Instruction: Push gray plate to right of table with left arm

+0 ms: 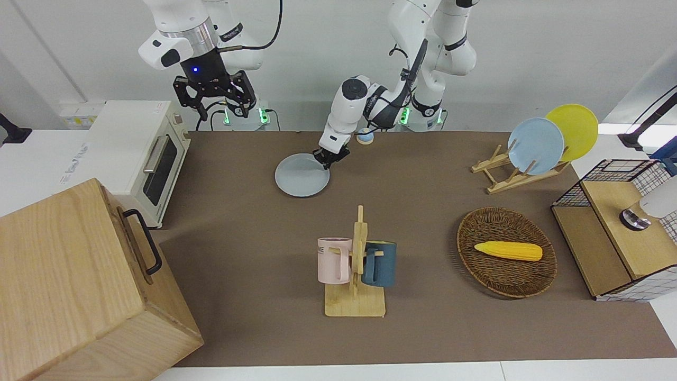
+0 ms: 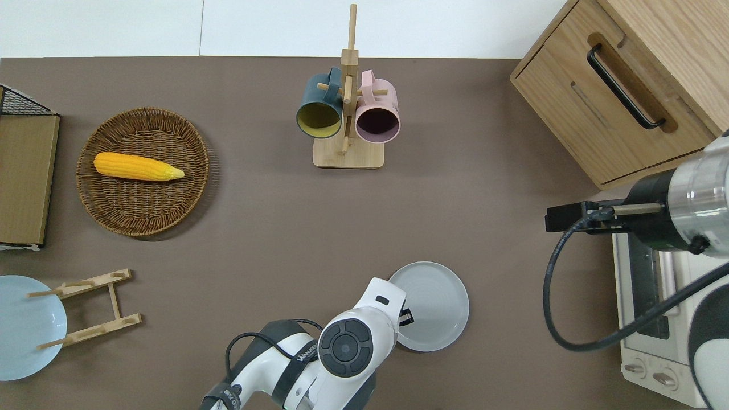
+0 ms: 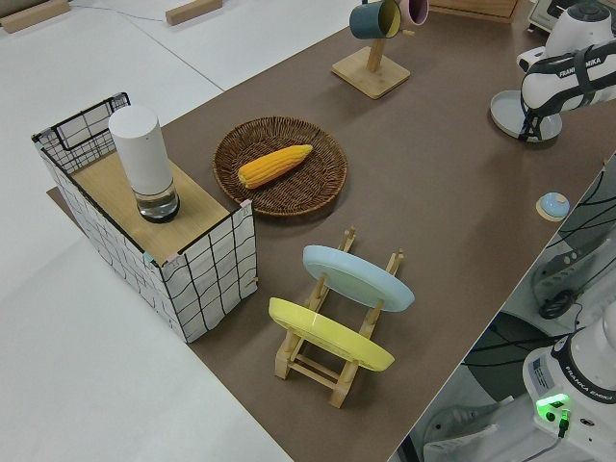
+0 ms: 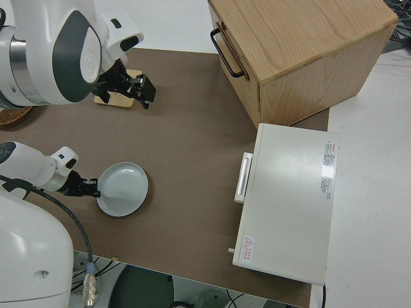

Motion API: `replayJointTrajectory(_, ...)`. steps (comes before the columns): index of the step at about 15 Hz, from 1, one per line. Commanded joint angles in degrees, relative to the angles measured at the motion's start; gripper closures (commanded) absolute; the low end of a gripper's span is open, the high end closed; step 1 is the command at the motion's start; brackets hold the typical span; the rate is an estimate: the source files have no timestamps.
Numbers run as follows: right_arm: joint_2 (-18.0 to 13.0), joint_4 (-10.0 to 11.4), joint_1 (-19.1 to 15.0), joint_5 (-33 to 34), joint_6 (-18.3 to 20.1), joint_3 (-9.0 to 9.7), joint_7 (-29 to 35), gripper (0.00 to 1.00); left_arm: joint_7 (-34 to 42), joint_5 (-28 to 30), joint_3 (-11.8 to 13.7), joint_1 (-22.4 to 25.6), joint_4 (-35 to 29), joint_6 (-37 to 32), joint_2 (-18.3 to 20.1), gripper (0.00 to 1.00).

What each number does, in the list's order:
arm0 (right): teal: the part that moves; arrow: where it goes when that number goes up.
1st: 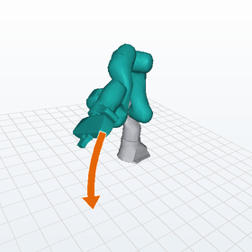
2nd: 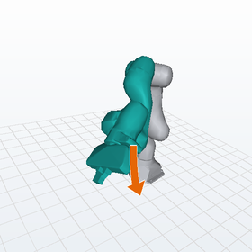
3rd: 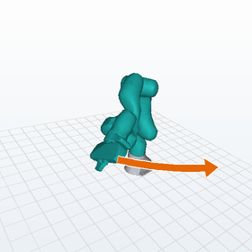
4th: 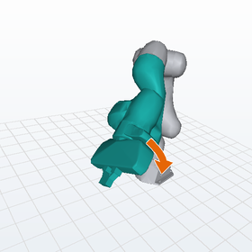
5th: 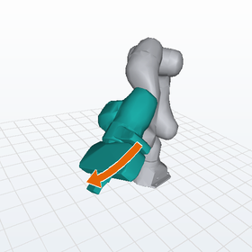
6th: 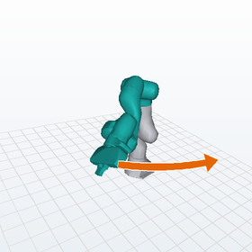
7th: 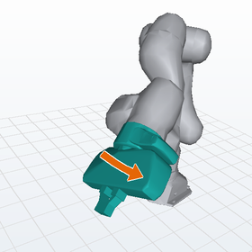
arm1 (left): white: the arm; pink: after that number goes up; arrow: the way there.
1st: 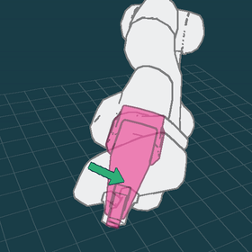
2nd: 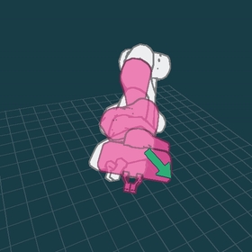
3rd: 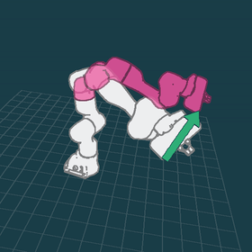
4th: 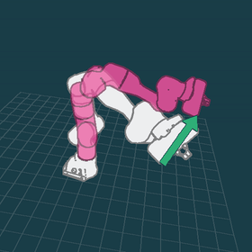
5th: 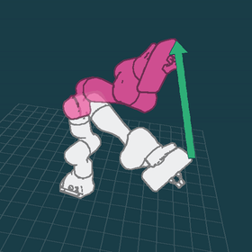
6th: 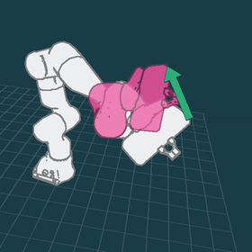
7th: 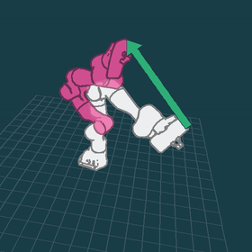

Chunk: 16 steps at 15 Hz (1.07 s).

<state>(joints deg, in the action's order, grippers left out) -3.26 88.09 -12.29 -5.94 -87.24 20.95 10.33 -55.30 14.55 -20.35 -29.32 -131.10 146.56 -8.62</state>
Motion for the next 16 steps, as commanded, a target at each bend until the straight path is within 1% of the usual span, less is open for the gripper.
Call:
replayJointTrajectory(1, 0.36, -0.81, -0.37, -0.92, 0.31, 0.23, 0.12, 0.005, -2.00, -0.49, 0.40, -1.79, 2.07, 1.10, -3.50, 1.00)
replayJointTrajectory(5, 0.36, -0.81, -0.37, -0.92, 0.31, 0.23, 0.12, 0.005, -2.00, -0.49, 0.40, -2.14, 2.34, 1.10, -3.59, 1.00)
replayJointTrajectory(6, 0.36, -0.81, -0.37, -0.92, 0.31, 0.23, 0.12, 0.005, -2.00, -0.40, 0.40, -2.14, 2.42, 1.10, -3.59, 0.97)
replayJointTrajectory(7, 0.36, -0.81, -0.37, -0.92, 0.31, 0.23, 0.12, 0.005, -2.00, -0.40, 0.40, -2.14, 2.42, 1.10, -3.68, 0.81)
replayJointTrajectory(8, 0.36, -0.81, -0.37, -0.92, 0.31, 0.23, 0.12, 0.005, -2.00, -0.49, 0.40, -2.05, 2.51, 1.10, -3.68, 0.46)
replayJointTrajectory(9, 0.36, -0.81, -0.37, -0.92, 0.31, 0.23, 0.12, 0.005, -2.00, -0.49, 0.48, -2.14, 2.60, 1.10, -3.68, 0.16)
replayJointTrajectory(10, 0.36, -0.81, -0.37, -0.92, 0.31, 0.23, 0.12, 0.005, -2.00, -0.58, 0.49, -2.05, 2.95, 1.10, -3.68, 0.01)
replayJointTrajectory(11, 0.36, -0.81, -0.37, -0.92, 0.31, 0.23, 0.12, 0.005, -1.91, -0.84, 0.49, -2.05, 3.39, 1.01, -3.94, 0.01)
replayJointTrajectory(13, 0.36, -0.81, -0.37, -0.92, 0.31, 0.23, 0.12, 0.005, -1.91, -3.20, 0.66, -1.88, 3.48, 1.01, -4.03, 0.01)
replayJointTrajectory(16, 0.36, -0.81, -0.37, -0.92, 0.31, 0.23, 0.12, 0.005, -1.83, -3.48, 1.10, -1.35, 4.35, 0.05, -3.33, 0.01)
